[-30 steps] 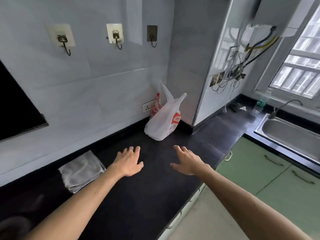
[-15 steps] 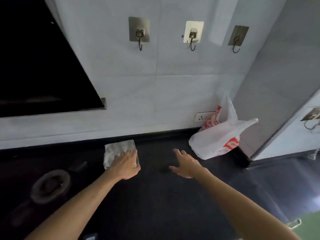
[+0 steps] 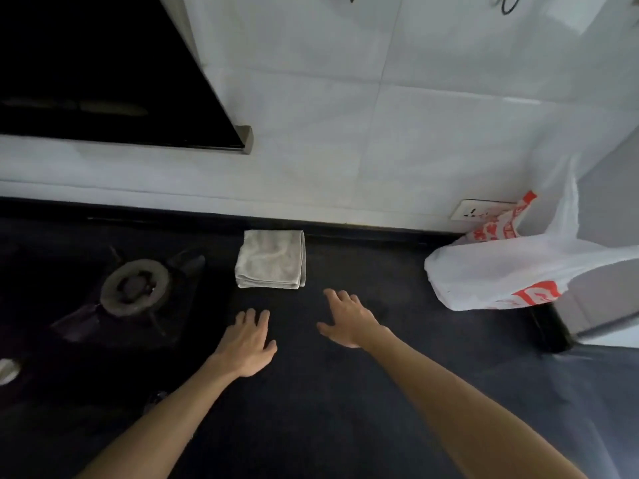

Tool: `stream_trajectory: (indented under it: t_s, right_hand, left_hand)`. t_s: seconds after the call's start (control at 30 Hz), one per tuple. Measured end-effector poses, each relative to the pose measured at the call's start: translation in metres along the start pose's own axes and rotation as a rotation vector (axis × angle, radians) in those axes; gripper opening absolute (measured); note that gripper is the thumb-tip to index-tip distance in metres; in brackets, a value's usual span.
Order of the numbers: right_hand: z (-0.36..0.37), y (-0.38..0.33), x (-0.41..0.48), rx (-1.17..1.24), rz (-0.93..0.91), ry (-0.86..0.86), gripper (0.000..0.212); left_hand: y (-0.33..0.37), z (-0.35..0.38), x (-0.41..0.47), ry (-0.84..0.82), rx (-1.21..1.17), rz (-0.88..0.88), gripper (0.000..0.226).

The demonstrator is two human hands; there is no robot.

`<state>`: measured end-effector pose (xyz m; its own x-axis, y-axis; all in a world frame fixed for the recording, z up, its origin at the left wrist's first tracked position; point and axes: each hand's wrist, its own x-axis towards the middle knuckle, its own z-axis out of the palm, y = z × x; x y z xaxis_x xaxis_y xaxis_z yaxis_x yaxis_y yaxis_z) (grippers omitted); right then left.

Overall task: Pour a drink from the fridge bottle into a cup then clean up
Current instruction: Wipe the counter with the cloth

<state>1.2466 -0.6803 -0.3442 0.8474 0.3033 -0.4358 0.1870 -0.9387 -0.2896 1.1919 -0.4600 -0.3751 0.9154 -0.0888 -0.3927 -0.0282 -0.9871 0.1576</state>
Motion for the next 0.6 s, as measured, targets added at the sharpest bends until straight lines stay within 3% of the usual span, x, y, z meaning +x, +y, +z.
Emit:
stream_trajectory:
  t_s: [0.13, 0.4, 0.6]
  right_hand:
    - [0.020, 0.004, 0.011, -0.017, -0.005, 0.037, 0.076]
    - [0.027, 0.008, 0.057, 0.095, -0.026, 0.204, 0.073]
    - [0.014, -0.022, 0.121, 0.116, -0.196, 0.318, 0.063]
  left_hand:
    - [0.001, 0.041, 0.000, -0.006, -0.072, -0.022, 0.073]
    - [0.003, 0.084, -0.004, 0.165, -0.027, -0.066, 0.083]
    - [0.002, 0.087, 0.000, 0.173, -0.063, -0.078, 0.085]
